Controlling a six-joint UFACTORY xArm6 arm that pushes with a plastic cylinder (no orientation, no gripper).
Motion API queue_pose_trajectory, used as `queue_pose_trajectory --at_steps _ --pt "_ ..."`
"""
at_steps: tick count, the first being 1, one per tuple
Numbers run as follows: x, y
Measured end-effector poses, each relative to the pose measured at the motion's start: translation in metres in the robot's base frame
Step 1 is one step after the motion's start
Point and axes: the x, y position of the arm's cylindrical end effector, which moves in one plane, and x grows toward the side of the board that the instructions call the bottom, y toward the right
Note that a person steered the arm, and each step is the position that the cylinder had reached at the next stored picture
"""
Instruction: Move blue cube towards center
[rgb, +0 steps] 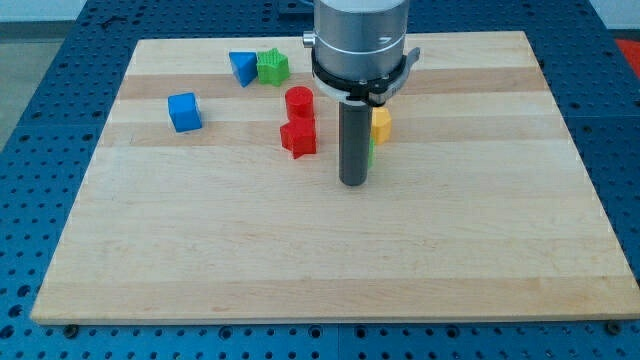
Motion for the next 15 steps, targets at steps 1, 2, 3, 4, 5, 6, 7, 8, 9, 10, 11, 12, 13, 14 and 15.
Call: queue_pose_trajectory --at_steps 1,2,3,4,5,6,7,8,9,10,11,12,13,14,15 --pt "0.017 -0.04" --pt "0.025 -0.125" --pt "0.007 -0.213" --pt "-0.034 -0.279" --pt "-0.081 -0.322" --pt "-0.121 -0.317" --pt "-0.133 -0.256" --pt "-0.133 -0.227" --pt "-0.123 -0.227" --pt "-0.096 -0.226" --pt "-0.075 -0.209" --pt "-0.053 -0.192" --pt "-0.024 -0.183" --pt "-0.012 -0.173" --pt "-0.002 -0.155"
